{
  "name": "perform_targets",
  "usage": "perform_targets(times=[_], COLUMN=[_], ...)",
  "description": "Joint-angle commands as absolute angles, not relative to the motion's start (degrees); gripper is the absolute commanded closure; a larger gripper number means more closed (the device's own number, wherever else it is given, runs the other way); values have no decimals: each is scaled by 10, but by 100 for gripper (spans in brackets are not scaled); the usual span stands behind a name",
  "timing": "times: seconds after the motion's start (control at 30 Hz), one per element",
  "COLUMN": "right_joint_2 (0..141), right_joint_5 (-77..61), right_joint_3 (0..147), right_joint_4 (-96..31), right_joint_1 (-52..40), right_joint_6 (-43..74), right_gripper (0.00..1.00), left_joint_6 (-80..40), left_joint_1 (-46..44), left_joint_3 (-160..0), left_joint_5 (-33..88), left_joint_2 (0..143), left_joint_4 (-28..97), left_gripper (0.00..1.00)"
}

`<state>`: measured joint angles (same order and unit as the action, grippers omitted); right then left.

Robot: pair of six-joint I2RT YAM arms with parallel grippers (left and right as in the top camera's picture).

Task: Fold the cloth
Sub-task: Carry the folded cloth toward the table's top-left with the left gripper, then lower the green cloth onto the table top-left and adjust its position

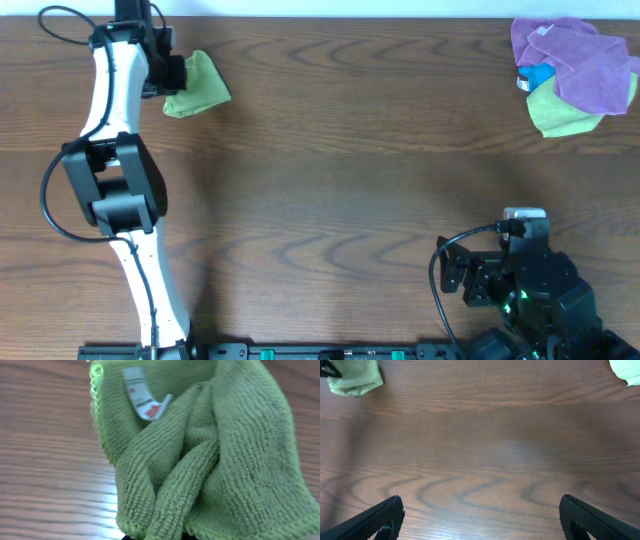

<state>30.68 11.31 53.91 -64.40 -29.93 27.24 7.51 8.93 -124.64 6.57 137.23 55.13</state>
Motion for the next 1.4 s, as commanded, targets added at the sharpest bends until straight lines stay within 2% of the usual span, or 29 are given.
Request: perform_targets(times=[0.0,0.17,0.2,0.23,0.53,0.73,0.77,0.87,0.9,0.93,1.03,1.37], right_joint_2=[305,305,305,305,305,305,305,305,305,305,305,305], right_joint_5=[109,109,109,109,100,101,101,101,101,101,101,109], right_joint_3=[538,538,538,538,538,538,538,538,538,538,538,538], right_joint_4=[-643,-642,-642,-642,-638,-638,-638,-638,-639,-639,-639,-653], right_joint_1=[-304,-304,-304,-304,-304,-304,-304,-304,-304,-304,-304,-304], right_joint_6=[287,287,287,287,302,302,302,302,302,302,302,300], right_gripper=[1,1,1,1,1,1,1,1,1,1,1,1], left_joint_6=[72,72,72,72,56,55,55,55,55,55,56,76], left_joint_1=[114,137,139,140,142,141,140,136,133,130,113,36], left_joint_3=[-1265,-1265,-1265,-1265,-1265,-1266,-1267,-1278,-1283,-1289,-1313,-1325], left_joint_5=[43,45,45,45,41,137,150,166,166,166,140,-73], left_joint_2=[1384,1384,1384,1384,1384,1382,1382,1382,1381,1381,1381,1381], left_joint_4=[553,540,536,532,521,541,541,542,544,546,553,526], left_gripper=[94,94,72,5,5,3,7,52,89,94,94,94])
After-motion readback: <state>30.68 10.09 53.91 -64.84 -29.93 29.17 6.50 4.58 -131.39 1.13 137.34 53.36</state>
